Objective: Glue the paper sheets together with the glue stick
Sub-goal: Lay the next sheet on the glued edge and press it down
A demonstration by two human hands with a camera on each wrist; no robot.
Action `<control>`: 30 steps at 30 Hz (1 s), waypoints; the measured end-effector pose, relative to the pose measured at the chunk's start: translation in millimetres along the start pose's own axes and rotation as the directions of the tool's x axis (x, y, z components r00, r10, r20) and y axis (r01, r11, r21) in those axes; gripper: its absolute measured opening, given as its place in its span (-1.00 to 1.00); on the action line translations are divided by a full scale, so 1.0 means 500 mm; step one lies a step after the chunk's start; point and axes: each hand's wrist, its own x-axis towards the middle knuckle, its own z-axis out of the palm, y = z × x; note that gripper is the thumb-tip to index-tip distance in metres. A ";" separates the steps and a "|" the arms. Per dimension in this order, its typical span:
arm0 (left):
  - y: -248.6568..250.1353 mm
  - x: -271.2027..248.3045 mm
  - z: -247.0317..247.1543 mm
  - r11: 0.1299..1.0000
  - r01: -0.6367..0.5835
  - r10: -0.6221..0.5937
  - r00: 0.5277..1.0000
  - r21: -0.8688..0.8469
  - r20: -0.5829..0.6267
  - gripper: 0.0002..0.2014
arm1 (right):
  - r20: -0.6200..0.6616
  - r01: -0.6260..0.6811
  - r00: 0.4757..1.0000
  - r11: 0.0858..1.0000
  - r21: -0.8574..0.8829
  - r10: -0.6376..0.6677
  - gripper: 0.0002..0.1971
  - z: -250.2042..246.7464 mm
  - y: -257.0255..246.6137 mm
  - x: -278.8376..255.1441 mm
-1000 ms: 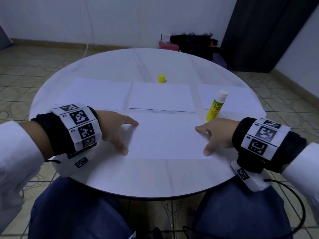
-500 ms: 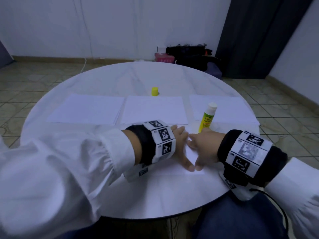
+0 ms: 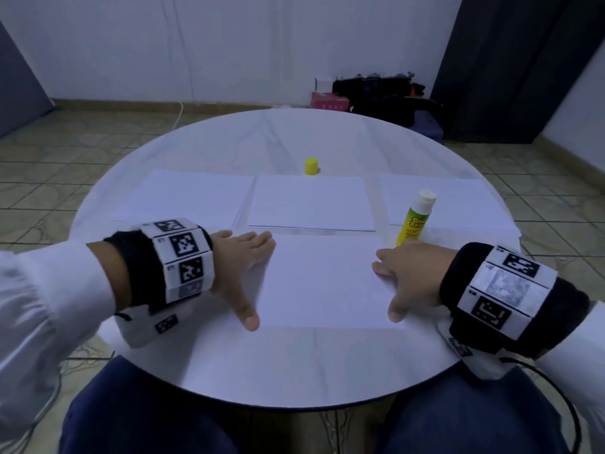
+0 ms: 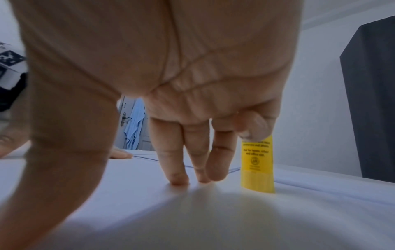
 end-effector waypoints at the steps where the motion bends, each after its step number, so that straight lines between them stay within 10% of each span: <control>1: -0.011 -0.004 0.005 1.000 0.008 -0.008 1.000 0.000 0.008 0.38 | -0.011 -0.010 1.000 1.000 0.021 0.010 -0.51 -0.002 -0.001 -0.003; 7: -0.032 -0.011 0.018 1.000 0.023 -0.023 1.000 -0.002 -0.001 0.36 | -0.021 -0.114 0.993 0.991 0.067 0.116 -0.36 -0.022 -0.022 -0.012; 11: -0.032 -0.012 0.026 0.999 0.036 -0.035 0.999 0.014 -0.018 0.34 | -0.177 0.164 0.967 0.979 -0.120 -0.184 -0.65 -0.032 -0.095 -0.014; 17: -0.027 -0.008 0.030 0.997 0.063 -0.061 0.997 0.047 -0.037 0.35 | -0.106 0.460 0.871 0.871 -0.170 -0.481 -0.48 -0.056 -0.242 0.015; 30: -0.026 -0.007 0.029 0.996 0.070 -0.069 0.997 0.051 -0.036 0.37 | -0.060 0.354 0.933 0.935 -0.024 -0.355 -0.07 -0.087 -0.194 0.063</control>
